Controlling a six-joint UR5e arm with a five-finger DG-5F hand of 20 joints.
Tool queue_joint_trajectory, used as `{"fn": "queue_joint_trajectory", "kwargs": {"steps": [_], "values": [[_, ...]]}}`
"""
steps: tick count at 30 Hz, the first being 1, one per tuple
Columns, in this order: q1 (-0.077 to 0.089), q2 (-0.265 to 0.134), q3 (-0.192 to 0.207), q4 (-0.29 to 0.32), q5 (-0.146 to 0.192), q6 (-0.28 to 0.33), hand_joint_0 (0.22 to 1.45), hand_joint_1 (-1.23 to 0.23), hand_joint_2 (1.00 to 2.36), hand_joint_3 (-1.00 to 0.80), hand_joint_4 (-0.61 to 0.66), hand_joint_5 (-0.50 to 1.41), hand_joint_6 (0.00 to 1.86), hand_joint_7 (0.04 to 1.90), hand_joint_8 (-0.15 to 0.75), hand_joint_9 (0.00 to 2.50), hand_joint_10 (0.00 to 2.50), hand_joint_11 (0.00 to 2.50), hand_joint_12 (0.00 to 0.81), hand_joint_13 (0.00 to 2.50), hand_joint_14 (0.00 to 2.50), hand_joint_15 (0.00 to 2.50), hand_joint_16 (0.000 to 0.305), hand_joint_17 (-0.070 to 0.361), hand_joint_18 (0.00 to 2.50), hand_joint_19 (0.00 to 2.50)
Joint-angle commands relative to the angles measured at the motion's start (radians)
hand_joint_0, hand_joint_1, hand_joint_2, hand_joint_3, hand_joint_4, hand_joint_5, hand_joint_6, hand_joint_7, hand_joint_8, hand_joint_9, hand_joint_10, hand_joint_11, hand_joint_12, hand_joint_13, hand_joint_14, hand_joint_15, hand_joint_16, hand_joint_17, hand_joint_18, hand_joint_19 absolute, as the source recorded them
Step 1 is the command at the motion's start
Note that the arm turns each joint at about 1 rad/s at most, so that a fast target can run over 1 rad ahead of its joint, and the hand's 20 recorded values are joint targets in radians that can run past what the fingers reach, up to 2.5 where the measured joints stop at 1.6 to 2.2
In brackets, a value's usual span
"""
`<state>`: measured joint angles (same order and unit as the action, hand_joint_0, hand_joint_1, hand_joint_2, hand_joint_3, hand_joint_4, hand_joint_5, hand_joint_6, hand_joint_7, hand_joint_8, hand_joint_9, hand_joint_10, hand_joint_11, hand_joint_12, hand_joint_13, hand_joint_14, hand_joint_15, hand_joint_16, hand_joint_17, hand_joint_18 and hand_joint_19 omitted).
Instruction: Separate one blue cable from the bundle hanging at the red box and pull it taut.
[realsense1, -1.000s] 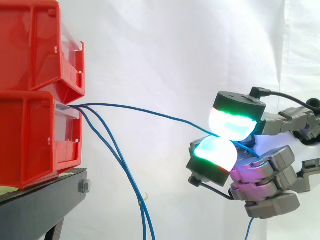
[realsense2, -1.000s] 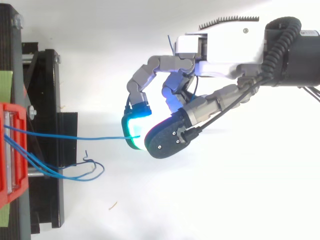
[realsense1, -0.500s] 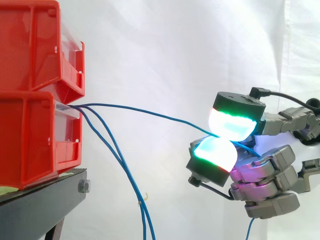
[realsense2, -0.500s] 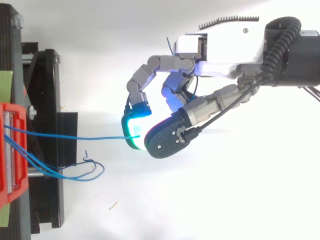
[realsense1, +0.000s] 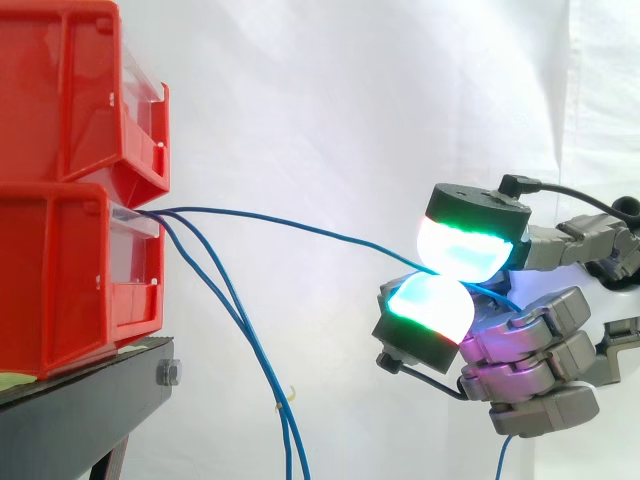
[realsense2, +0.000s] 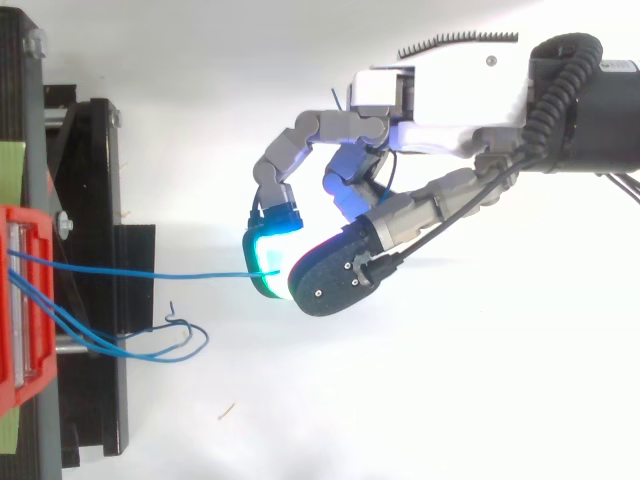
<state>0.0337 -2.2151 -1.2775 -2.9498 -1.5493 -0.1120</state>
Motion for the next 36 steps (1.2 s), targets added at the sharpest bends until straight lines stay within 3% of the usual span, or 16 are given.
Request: {"fn": "queue_joint_trajectory", "kwargs": {"steps": [1, 36], "values": [[0.000, 0.000, 0.001, 0.000, 0.000, 0.000, 0.85, -0.86, 1.01, 0.03, -0.15, -0.20, 0.97, 1.02, 0.239, 0.99, 1.41, 1.17, 0.258, 0.67, 2.50, 1.09, 0.020, 0.046, 1.06, 1.92], [0.000, 0.000, 0.000, 0.000, 0.000, 0.000, 0.85, -0.86, 1.01, 0.02, -0.14, -0.20, 0.97, 1.00, 0.232, 0.98, 1.56, 1.15, 0.255, 0.68, 2.50, 1.11, 0.021, 0.046, 1.08, 1.91]]}}
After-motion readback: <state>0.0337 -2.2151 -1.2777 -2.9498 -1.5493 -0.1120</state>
